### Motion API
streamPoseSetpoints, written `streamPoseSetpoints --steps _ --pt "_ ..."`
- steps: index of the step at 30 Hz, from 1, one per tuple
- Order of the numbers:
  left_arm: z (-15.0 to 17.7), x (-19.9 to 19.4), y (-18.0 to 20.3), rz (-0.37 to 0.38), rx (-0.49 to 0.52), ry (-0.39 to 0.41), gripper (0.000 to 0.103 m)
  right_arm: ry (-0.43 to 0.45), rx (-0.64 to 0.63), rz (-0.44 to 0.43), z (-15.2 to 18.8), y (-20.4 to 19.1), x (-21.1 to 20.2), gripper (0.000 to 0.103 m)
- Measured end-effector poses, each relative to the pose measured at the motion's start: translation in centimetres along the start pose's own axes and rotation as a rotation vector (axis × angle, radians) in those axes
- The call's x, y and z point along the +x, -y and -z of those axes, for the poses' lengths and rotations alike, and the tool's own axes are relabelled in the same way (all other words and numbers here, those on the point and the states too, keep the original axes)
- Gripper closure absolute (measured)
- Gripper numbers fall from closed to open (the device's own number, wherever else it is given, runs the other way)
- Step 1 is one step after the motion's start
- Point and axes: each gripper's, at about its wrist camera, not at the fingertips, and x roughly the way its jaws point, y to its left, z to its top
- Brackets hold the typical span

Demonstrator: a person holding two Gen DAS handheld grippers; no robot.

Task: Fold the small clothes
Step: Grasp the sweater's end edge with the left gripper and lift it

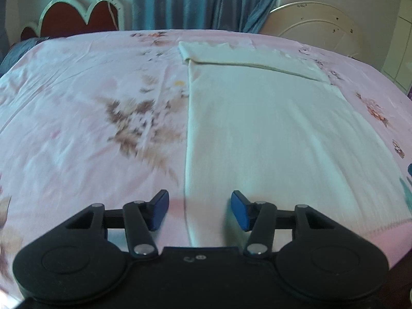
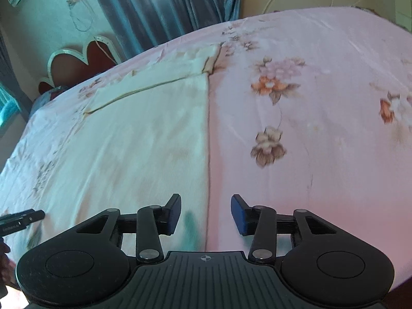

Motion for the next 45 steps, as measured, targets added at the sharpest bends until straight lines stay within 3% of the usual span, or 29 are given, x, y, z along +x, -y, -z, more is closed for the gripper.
streamPoseSetpoints --steps 6,11,14,19,21,24,26,27,30,32,34,35,40,45 --pt "1.8 -1.4 -0.9 0.037 -0.059 -0.020 0.056 -0.034 0.031 -0.024 2.2 0.1 -0.4 0.060" --pt "2.0 -1.1 -2.6 0.173 -0.190 -0.041 0.057 -0.052 0.129 -0.096 2.7 1.2 -0.2 0.061" --pt "1.5 -0.3 -3.4 0.231 -0.244 -0.054 0.062 -0.054 0.176 -0.156 2.3 1.4 0.2 0.062" --pt "1.8 0.5 -3.6 0.316 -0.289 -0.084 0.081 -0.094 0.222 -0.205 2.3 1.5 0.9 0.078" --pt "2.1 0.5 -3.6 0.345 -0.295 -0.086 0.081 -0.112 0.227 -0.233 2.8 1.5 0.7 0.083" --pt "2.1 1.0 -4.0 0.367 -0.317 -0.088 0.081 -0.107 0.255 -0.267 3.1 1.8 0.7 0.090" --pt "1.9 1.3 -4.3 0.374 -0.339 -0.090 0.090 -0.110 0.252 -0.268 2.8 1.6 1.0 0.099" --pt "1.6 1.2 -4.3 0.359 -0.343 -0.073 0.097 -0.090 0.238 -0.263 2.6 1.4 0.6 0.100" --pt "1.2 -1.2 -4.6 0.383 -0.357 0.060 0.097 0.012 0.231 -0.290 1.9 1.1 -1.8 0.100" --pt "1.1 -1.0 -4.0 0.330 -0.298 0.035 0.097 0.029 0.188 -0.268 1.7 1.2 -2.2 0.100" --pt "1.7 0.9 -3.8 0.295 -0.282 -0.060 0.097 -0.064 0.167 -0.210 2.0 1.3 -0.4 0.100" --pt "2.0 1.2 -3.8 0.297 -0.302 -0.056 0.097 -0.075 0.154 -0.198 2.1 1.1 -0.1 0.100" --pt "1.6 -0.2 -4.0 0.320 -0.355 0.027 0.097 0.027 0.144 -0.248 0.6 0.1 -1.8 0.100" --pt "-1.6 -1.5 -4.4 0.334 -0.381 0.142 0.097 0.092 0.098 -0.257 -3.3 -1.4 -2.6 0.100"
